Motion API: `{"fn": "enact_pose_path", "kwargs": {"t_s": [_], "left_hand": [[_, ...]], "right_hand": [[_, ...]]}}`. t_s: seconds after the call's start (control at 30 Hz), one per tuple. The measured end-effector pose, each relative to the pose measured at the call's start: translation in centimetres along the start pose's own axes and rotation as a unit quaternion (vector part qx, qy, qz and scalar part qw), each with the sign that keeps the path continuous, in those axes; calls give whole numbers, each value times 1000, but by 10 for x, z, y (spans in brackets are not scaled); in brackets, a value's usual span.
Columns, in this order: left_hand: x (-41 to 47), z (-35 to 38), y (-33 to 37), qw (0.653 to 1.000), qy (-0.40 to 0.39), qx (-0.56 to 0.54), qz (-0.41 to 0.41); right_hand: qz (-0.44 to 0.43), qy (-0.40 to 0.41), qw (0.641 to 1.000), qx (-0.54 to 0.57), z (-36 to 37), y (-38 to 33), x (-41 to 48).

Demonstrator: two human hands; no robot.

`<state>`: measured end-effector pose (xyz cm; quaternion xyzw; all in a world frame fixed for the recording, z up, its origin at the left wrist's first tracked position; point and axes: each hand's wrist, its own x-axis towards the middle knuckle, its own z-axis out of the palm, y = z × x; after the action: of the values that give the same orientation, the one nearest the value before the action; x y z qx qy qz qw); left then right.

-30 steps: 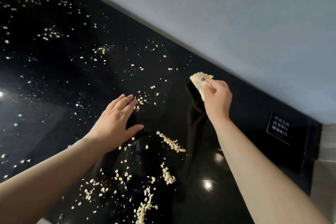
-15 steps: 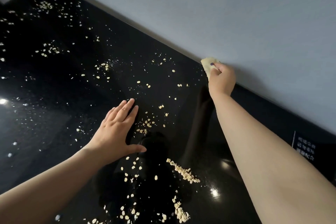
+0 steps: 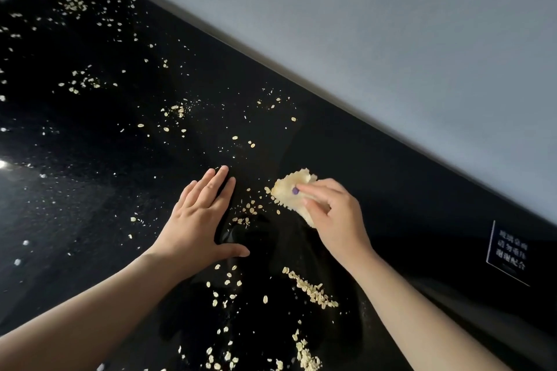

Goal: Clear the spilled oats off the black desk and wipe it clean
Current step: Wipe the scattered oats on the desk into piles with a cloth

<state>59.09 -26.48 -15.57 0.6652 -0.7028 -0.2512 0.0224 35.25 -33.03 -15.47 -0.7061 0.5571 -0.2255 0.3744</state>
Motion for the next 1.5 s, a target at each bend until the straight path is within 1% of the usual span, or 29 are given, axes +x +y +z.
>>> {"fn": "enact_pose_path", "kwargs": {"t_s": [0.03, 0.1, 0.2, 0.33, 0.4, 0.47, 0.6, 0.67, 0.77, 0.83, 0.87, 0.93, 1.07, 1.13, 1.2, 1.27, 1.3, 1.43, 1.5], "left_hand": [[0, 0, 0, 1000, 1, 0, 2], [0, 0, 0, 1000, 2, 3, 3], [0, 0, 0, 1000, 1, 8, 2], [0, 0, 1, 1000, 7, -1, 1], [-1, 0, 1, 1000, 8, 1, 3], [0, 1, 0, 1000, 12, -1, 4], [-1, 1, 0, 1000, 16, 3, 9], [-1, 0, 1, 1000, 17, -5, 7], [-2, -1, 2, 1000, 16, -7, 6], [-2, 0, 2, 1000, 18, -5, 7], [-2, 0, 1, 1000, 20, -6, 7], [-3, 0, 1, 1000, 20, -2, 8], [-2, 1, 0, 1000, 17, 2, 6], [-2, 1, 0, 1000, 15, 4, 6], [-2, 0, 2, 1000, 18, 1, 5], [-3, 0, 3, 1000, 20, 1, 3], [-3, 0, 3, 1000, 22, 3, 3], [-3, 0, 1, 1000, 24, 6, 4], [-3, 0, 1, 1000, 24, 9, 6]], "right_hand": [[14, 20, 1000, 11, -3, -3, 3], [31, 93, 995, 14, -13, -9, 22], [51, 185, 981, -11, -28, -8, 73], [94, 225, 969, -44, -28, 6, 138], [112, 222, 967, -62, -17, 8, 151], [105, 203, 970, -82, -2, 4, 146], [14, 142, 987, -81, 25, -12, 99], [-3, 97, 992, -83, 33, -19, 70], [-8, 33, 998, -53, 36, -24, 30], [7, -5, 1000, -17, 31, -26, 13], [20, -12, 1000, 3, 27, -28, 8], [36, 21, 999, 26, 14, -32, 9], [46, 169, 985, 0, -22, -23, 50], [88, 211, 974, -8, -33, -7, 76], [128, 230, 965, -14, -35, 9, 92], [142, 226, 963, -35, -30, 15, 95], [134, 217, 966, -46, -25, 14, 92], [49, 144, 987, -59, 2, 2, 49], [23, 103, 993, -56, 14, -1, 17]]}}
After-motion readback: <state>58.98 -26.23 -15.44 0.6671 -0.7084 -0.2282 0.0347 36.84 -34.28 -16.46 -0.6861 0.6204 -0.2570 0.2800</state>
